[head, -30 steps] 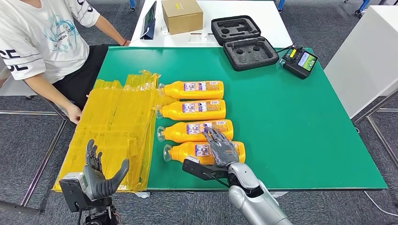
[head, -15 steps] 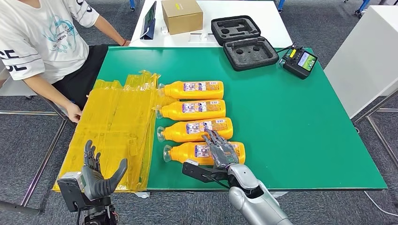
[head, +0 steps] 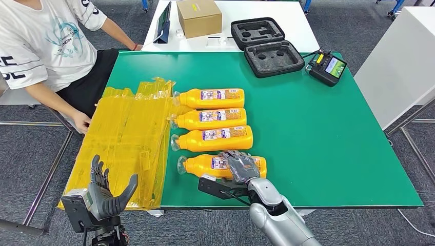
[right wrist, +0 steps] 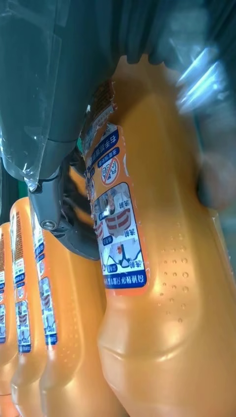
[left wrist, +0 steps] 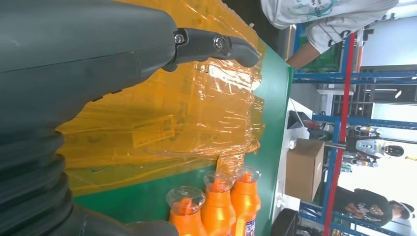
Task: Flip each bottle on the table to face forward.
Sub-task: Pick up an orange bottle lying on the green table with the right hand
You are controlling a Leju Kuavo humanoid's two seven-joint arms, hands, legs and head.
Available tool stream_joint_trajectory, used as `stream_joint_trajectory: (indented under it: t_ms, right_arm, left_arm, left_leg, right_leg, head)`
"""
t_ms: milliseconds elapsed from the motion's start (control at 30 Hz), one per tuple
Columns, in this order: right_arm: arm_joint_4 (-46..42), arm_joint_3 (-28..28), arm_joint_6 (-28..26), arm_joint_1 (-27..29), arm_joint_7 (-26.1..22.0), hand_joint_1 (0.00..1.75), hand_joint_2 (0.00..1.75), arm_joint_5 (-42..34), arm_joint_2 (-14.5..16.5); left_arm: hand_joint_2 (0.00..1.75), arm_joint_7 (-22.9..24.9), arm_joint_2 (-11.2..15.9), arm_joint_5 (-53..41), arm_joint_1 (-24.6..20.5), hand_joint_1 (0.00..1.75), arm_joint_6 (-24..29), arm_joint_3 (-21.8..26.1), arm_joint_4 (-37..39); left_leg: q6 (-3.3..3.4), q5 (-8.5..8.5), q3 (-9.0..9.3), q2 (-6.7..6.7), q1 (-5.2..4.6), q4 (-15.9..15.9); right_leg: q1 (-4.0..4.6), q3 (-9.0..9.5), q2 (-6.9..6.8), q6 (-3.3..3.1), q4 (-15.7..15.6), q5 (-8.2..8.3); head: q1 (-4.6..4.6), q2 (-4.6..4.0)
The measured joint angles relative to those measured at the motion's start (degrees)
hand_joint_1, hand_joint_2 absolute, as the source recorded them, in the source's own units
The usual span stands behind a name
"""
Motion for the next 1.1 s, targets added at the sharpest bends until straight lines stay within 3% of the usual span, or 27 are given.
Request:
stream_joint_trajectory:
  t_ms: [767,867,1100]
  right_arm:
    - [2.26,0.76,3.43,-2.58,-0.9,1.75,1.75,-2.14,-0.28]
    - [2.81,0.76,4.06,-3.18,-4.73,1.75,1.75,-5.99,-0.43]
    - [-0.36,-0.18,3.08,-1.38,-22.34,1.75,1.75,-24.01,-0.15]
  left_arm:
    - [1.75,0.07,-0.14,0.25,0.17,0.0,0.17,1.11,-0.02]
    - [1.75,0.08,-0.14,0.62,0.13,0.0,0.16,1.28,-0.02]
    - [1.75,-0.82,-0.38,1.52,-0.03,0.0,0.11,1.58,-0.02]
  left_leg:
    - [0.0,-0.02,0.29,0.01,0.0,-0.01]
    - [0.0,-0.02,0.33,0.03,0.0,0.0]
    - [-0.01,0.0,0.22,0.08,0.03,0.0]
  right_leg:
    - [0.0,0.25,0.02,-0.01,-0.01,-0.01]
    - [0.0,0.27,0.05,-0.01,-0.01,0.0]
    - [0.01,0.19,0.09,-0.02,0.01,0.01]
  head:
    - [-0.01,0.0]
    - [0.0,0.0]
    - [-0.01,0.0]
